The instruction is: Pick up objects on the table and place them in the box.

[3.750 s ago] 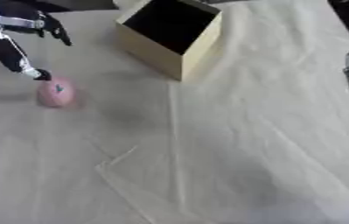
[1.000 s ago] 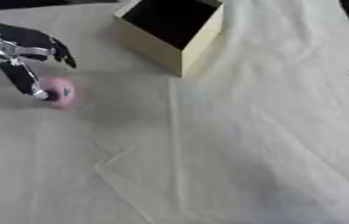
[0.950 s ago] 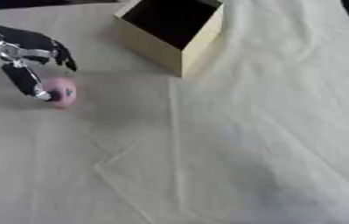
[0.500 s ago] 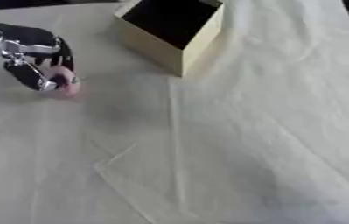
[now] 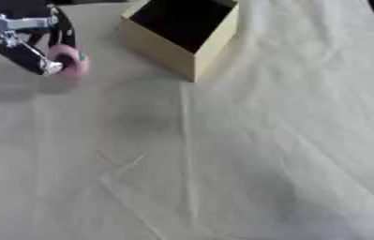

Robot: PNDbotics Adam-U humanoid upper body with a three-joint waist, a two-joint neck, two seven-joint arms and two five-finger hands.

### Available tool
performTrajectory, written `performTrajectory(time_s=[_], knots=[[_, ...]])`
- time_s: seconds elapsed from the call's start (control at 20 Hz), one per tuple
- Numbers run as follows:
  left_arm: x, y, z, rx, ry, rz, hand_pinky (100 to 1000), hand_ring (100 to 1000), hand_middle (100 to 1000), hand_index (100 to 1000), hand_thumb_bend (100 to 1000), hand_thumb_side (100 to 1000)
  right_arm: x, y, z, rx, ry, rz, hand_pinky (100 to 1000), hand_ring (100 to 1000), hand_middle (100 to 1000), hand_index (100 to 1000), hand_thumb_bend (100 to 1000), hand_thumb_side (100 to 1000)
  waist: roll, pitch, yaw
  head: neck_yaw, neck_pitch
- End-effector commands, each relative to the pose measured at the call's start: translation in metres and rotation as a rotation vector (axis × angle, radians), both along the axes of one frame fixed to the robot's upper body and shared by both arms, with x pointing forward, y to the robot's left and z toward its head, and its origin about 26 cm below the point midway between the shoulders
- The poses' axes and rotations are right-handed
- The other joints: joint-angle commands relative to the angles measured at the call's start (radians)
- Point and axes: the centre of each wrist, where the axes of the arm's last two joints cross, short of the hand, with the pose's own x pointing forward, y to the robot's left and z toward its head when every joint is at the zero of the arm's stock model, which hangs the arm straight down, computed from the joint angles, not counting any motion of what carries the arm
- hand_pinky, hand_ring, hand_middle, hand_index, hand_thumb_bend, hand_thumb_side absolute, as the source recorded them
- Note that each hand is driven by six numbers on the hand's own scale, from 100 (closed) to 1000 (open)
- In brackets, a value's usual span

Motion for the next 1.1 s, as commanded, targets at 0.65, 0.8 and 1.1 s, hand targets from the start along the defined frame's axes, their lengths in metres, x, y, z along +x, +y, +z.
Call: performTrajectory(time_s=[0.65,0.8,1.1], knots=[[0.024,-0.051,0.065,-0.182,-0.281,-0.06,322,495,495,575,100,100,-0.006,0.012,0.026,0.0,-0.104,0.061,807,642,601,778,100,786,0.019,0.021,-0.113,0.072,-0.096],[0.031,-0.056,0.069,-0.206,-0.321,-0.05,318,489,490,570,100,102,-0.006,0.015,0.03,-0.001,-0.119,0.075,807,642,601,778,100,786,0.027,0.034,-0.146,0.097,-0.119],[0.046,-0.063,0.061,-0.197,-0.362,-0.024,320,490,492,569,100,100,-0.007,0.019,0.036,0.002,-0.139,0.099,807,642,601,777,100,789,0.04,0.057,-0.19,0.124,-0.149]])
